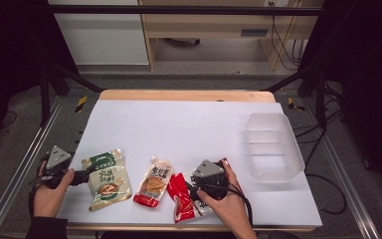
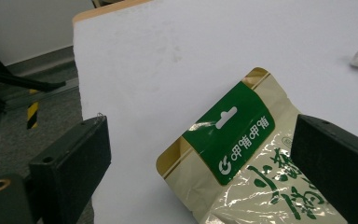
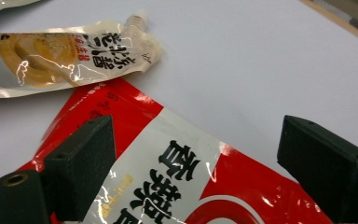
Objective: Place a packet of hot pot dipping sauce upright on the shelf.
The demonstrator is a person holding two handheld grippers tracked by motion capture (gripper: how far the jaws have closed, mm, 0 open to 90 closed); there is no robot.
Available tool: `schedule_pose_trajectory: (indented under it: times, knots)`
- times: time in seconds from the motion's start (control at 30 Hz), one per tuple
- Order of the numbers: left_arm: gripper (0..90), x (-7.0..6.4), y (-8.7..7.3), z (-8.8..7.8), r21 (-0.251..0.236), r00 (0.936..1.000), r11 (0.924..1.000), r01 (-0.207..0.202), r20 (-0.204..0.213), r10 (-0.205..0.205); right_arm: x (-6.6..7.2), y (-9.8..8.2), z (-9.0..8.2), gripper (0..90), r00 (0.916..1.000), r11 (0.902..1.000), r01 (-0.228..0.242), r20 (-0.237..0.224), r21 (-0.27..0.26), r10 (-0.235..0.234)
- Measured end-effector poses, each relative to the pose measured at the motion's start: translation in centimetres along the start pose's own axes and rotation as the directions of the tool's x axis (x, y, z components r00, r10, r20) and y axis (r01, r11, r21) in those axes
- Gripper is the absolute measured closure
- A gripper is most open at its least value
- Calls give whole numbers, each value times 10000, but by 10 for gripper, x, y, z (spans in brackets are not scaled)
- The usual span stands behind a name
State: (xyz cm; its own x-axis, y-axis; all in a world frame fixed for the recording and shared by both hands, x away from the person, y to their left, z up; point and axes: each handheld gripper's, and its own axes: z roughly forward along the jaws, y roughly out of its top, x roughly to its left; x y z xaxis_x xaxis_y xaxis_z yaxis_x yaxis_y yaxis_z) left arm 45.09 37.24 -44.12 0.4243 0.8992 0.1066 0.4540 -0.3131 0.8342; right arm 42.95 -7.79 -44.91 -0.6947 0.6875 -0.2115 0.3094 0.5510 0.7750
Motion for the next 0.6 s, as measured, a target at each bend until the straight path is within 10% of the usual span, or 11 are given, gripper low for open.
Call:
schedule_pose_trajectory:
  times: [0.6]
  knots:
    - [94, 17, -11, 7, 1072, 9965, 9932, -453, 741, 374, -8, -12, -6, 112, 9984, 9997, -220, 514, -89, 224]
